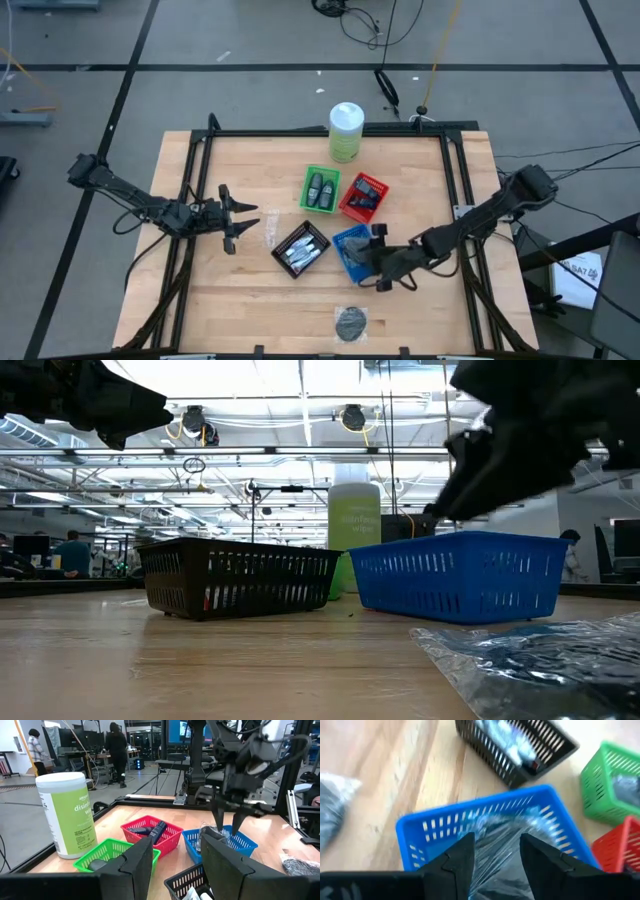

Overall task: Pick & Place Travel size toiletries
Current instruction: Put the black hairbrush into the blue bin

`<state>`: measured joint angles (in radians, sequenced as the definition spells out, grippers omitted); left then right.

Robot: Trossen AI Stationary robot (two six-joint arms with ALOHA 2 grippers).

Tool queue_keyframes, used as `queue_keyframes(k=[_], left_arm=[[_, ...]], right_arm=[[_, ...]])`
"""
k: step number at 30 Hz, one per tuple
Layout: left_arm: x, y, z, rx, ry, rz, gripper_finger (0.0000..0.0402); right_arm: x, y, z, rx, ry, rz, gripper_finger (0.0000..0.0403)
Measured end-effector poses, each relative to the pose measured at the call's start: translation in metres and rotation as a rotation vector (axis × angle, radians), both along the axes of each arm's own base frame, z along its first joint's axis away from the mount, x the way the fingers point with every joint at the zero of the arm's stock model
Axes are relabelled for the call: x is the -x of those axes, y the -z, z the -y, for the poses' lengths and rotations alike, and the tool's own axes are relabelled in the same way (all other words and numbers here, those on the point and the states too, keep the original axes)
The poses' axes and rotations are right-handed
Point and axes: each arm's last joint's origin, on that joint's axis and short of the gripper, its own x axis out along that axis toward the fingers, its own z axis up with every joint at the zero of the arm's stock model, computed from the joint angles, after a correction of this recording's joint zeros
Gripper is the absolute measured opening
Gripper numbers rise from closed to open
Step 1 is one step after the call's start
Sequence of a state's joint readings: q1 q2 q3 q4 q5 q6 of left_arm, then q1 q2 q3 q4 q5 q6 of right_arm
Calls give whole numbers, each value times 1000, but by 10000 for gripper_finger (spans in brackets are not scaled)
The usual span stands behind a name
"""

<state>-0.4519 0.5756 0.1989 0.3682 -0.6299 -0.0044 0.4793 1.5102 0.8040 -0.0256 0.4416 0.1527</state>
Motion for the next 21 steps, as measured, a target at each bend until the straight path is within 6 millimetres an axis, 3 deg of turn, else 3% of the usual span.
queue_keyframes(k=[7, 15, 21], left_arm=[[0, 0, 0, 0, 0, 0, 164], [0, 0, 0, 0, 0, 0, 163], [0, 0, 0, 0, 0, 0, 164]], right_arm=[[9, -34, -5, -83, -60, 142, 146], [18, -62, -61, -36, -230, 305, 150], [5, -77, -107, -56, -276, 271, 208]])
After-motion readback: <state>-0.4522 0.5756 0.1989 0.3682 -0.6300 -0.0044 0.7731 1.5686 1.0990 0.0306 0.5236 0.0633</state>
